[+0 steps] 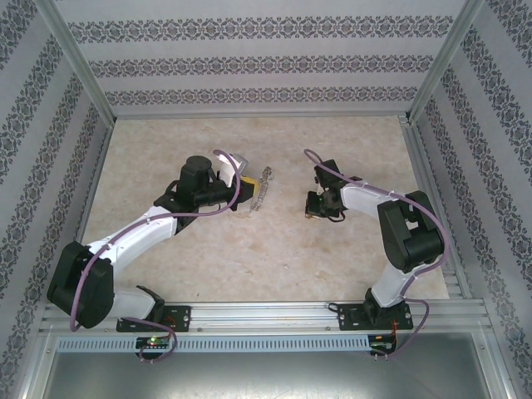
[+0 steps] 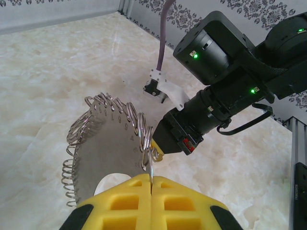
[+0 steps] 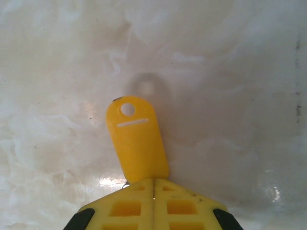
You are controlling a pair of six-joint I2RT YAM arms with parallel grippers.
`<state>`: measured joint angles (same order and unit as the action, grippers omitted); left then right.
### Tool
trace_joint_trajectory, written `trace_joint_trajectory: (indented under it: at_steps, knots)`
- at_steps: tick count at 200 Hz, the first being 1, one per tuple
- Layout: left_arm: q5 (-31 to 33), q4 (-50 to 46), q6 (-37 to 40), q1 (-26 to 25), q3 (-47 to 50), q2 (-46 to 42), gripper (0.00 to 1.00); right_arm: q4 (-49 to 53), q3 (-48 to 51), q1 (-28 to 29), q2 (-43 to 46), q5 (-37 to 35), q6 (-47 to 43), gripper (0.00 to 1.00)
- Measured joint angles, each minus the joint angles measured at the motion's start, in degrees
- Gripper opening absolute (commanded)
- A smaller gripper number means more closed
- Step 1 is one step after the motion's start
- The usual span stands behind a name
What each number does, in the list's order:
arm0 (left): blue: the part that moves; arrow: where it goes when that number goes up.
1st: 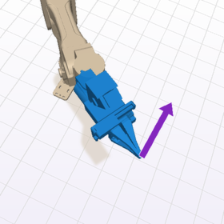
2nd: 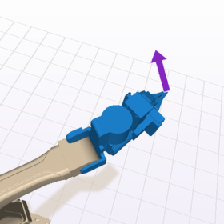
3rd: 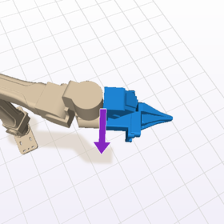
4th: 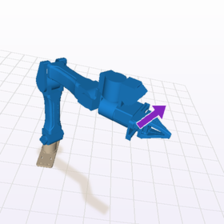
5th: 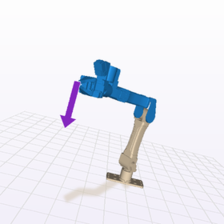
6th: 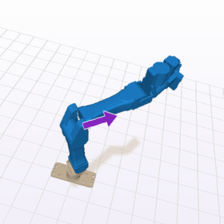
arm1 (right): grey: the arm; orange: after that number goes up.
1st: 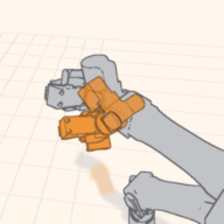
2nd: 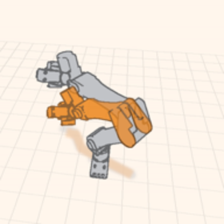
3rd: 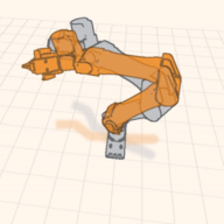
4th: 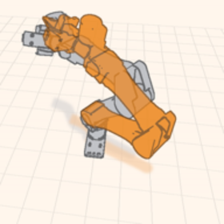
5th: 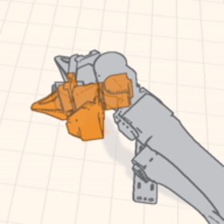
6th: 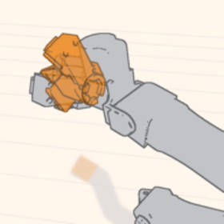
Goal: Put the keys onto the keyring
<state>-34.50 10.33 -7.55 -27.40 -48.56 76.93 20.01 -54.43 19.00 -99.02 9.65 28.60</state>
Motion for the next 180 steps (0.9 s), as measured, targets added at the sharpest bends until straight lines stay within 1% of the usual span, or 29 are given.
trace_joint_trajectory:
  at_steps: [38,112,156,180]
  knots:
    - [0.0,0.09,-0.02,0.0,0.07,0.0,0.0,-2.51,3.82,-0.33,4.74,3.15,0.87,0.0]
    - [-0.83,0.46,-0.11,0.0,0.07,0.0,0.0,-8.52,6.95,-1.7,14.62,7.82,1.68,0.0]
    - [-1.07,0.48,-0.26,0.0,0.07,0.07,0.0,-12.85,9.14,-3.89,17.03,11.47,1.95,0.0]
    - [-1.07,0.46,-0.37,0.0,0.07,0.28,0.0,-13.49,9.14,-3.91,16.98,12.35,1.88,0.0]
